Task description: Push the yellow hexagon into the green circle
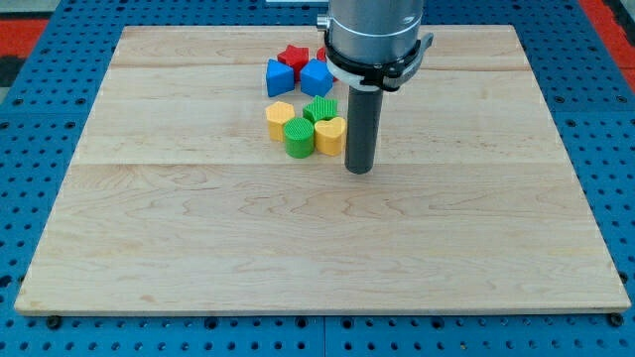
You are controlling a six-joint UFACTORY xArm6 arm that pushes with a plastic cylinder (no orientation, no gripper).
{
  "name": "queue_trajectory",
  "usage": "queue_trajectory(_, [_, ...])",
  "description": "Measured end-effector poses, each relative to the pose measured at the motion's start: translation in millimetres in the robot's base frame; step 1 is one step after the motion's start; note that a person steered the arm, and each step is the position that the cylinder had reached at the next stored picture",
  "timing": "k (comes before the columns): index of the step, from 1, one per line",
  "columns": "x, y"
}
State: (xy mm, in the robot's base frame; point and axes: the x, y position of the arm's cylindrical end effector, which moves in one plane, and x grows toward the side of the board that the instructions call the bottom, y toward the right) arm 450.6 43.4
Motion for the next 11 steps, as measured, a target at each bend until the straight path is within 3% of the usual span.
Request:
queue_trajectory(2, [17.9,-74.3])
queue_trajectory(3, [3.3,-141.6])
queue_trajectory(5, [-40.9,-180.7])
queue_trajectory(11, [-108.9,-105.3])
